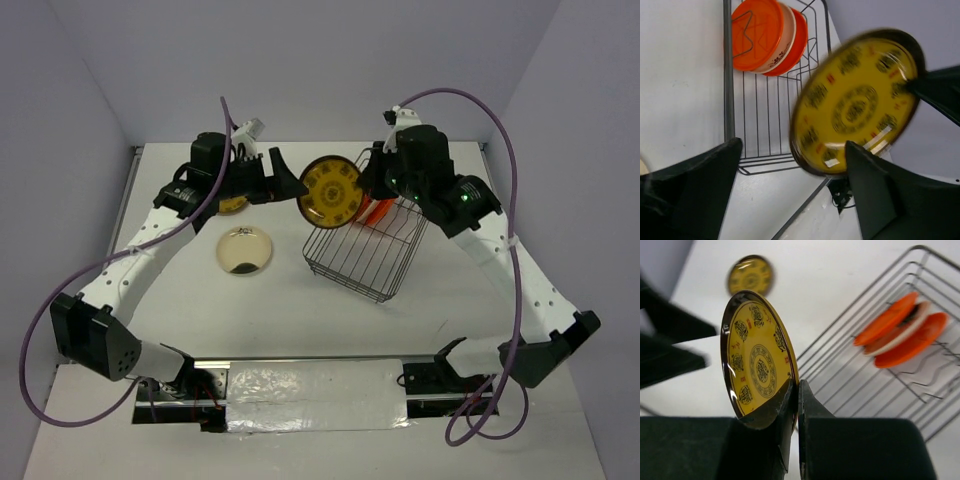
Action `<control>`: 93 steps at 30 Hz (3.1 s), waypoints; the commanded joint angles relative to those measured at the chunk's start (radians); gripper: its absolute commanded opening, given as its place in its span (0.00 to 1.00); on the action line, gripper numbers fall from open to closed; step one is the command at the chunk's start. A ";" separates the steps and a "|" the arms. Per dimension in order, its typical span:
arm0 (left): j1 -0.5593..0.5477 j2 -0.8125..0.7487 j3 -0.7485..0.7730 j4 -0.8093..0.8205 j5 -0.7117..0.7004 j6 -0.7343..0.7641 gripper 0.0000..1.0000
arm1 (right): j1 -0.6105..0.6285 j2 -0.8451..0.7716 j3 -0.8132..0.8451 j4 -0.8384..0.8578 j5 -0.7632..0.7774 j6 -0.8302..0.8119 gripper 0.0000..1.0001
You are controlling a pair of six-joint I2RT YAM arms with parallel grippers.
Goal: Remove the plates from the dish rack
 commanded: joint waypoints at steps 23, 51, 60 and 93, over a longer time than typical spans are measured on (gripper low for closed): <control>0.521 0.117 -0.159 -0.020 -0.455 -0.242 0.00 | -0.166 -0.060 -0.237 0.104 0.028 0.163 1.00; 0.460 0.114 0.023 -0.218 -0.418 -0.074 0.99 | -0.206 0.216 -0.190 0.032 0.347 0.158 0.73; 0.342 -0.431 -0.329 -0.237 -0.364 0.197 0.99 | -0.231 0.277 -0.144 0.096 0.299 0.170 0.54; 0.320 -0.464 -0.458 -0.237 -0.377 0.270 0.99 | -0.222 0.624 0.200 -0.077 0.330 0.248 0.26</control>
